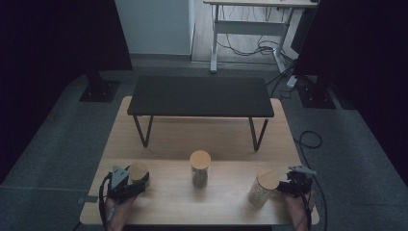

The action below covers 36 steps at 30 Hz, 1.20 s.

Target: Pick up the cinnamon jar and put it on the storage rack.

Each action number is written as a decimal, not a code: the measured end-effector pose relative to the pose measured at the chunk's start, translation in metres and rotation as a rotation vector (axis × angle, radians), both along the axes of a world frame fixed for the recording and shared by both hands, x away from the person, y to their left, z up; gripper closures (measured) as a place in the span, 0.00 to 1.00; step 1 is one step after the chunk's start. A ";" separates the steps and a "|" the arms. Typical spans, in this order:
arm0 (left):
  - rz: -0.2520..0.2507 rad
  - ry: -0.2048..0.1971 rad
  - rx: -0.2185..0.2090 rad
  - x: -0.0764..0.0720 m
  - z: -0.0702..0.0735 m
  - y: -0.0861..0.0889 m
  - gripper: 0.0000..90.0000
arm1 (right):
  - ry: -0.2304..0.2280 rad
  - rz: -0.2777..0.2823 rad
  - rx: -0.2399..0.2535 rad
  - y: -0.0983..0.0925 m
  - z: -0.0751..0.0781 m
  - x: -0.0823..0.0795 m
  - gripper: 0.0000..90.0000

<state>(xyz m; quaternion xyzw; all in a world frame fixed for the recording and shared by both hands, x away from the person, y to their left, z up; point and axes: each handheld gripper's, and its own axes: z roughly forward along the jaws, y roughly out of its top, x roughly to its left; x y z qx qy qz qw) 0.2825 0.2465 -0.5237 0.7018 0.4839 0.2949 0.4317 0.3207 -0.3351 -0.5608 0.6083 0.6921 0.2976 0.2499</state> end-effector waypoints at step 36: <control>-0.010 -0.021 -0.024 0.001 0.022 -0.007 0.27 | 0.000 0.000 0.000 0.000 0.000 0.000 0.02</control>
